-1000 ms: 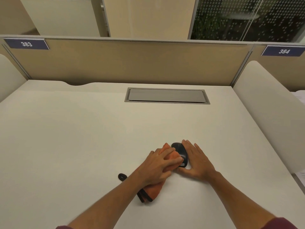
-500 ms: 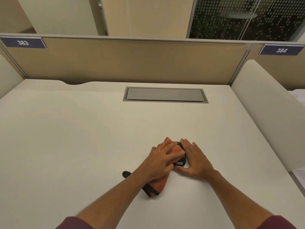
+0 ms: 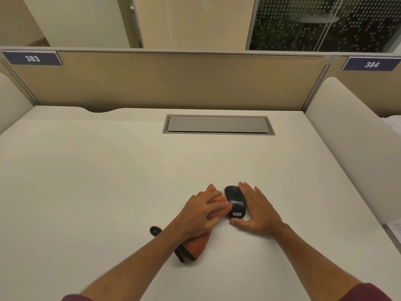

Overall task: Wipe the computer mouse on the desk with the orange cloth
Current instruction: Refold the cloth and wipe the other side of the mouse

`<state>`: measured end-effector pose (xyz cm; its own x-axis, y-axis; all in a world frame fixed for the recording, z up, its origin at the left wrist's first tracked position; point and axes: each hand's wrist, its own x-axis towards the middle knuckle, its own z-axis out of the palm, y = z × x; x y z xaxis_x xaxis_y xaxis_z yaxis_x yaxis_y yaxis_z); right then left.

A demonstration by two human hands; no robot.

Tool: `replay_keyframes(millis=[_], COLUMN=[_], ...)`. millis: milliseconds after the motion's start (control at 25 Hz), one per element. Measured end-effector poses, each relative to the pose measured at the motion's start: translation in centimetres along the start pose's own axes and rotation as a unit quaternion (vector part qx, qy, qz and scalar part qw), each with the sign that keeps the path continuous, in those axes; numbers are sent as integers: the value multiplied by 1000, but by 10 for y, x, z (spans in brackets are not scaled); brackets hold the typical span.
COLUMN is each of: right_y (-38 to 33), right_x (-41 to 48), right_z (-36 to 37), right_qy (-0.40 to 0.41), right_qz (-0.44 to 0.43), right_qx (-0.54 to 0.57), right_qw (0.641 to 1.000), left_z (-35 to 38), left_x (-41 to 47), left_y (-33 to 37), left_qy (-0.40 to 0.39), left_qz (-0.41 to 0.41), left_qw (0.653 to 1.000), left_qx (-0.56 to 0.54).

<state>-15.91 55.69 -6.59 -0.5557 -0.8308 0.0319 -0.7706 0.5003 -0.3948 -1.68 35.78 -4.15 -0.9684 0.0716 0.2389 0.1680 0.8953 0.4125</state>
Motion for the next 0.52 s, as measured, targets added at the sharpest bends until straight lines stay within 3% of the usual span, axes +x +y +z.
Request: replay_keyframes(millis=[120,280,400,520], right_y=[0,-1,1,1], right_x=[0,1,1,1], right_z=[0,-3,-1,0], right_qy=[-1,-5,-8,-4], right_qz=[-2,-10,-6,0], right_qx=[5,21,7,2], right_qw=[1000,1000,1000,1000], left_z=[1,7,14,11], left_x=[20,40,28,14], left_y=[12,28,21,11], left_qy=[23,-48,-40,-24], left_qz=[-69,-121,-108,-41], left_qw=[997,991,993,998], left_qx=[-7,9,-7,-39])
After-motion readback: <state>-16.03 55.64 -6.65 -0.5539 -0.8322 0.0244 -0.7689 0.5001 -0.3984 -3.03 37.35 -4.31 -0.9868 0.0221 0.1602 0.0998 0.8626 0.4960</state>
